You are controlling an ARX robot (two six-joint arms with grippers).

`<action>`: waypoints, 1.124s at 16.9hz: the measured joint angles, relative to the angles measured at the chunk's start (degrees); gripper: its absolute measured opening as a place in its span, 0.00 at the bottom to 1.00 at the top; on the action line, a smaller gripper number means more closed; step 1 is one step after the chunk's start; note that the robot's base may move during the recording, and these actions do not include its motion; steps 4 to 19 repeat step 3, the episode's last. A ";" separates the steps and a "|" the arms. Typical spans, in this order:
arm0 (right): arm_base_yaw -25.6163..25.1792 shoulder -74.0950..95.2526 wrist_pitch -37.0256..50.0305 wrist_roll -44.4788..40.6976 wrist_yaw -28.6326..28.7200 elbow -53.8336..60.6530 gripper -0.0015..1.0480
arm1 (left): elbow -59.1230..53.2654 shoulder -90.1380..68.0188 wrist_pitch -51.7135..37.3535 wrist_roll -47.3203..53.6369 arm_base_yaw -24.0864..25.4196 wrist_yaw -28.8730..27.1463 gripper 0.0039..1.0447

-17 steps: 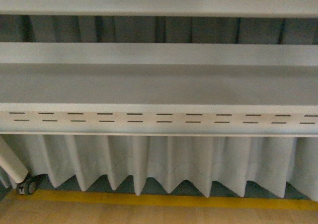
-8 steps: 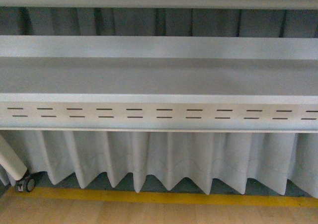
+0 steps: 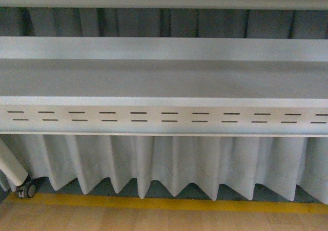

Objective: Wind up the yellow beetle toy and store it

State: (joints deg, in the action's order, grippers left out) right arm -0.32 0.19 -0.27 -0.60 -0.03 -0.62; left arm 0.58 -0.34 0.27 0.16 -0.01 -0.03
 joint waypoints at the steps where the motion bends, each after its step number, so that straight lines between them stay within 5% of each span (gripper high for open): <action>1: 0.00 0.00 0.00 0.00 0.02 0.00 0.94 | 0.00 0.00 -0.02 0.00 0.00 0.00 0.94; 19: 0.00 0.00 0.00 0.00 0.00 0.00 0.94 | 0.00 0.00 -0.02 0.00 0.00 0.00 0.94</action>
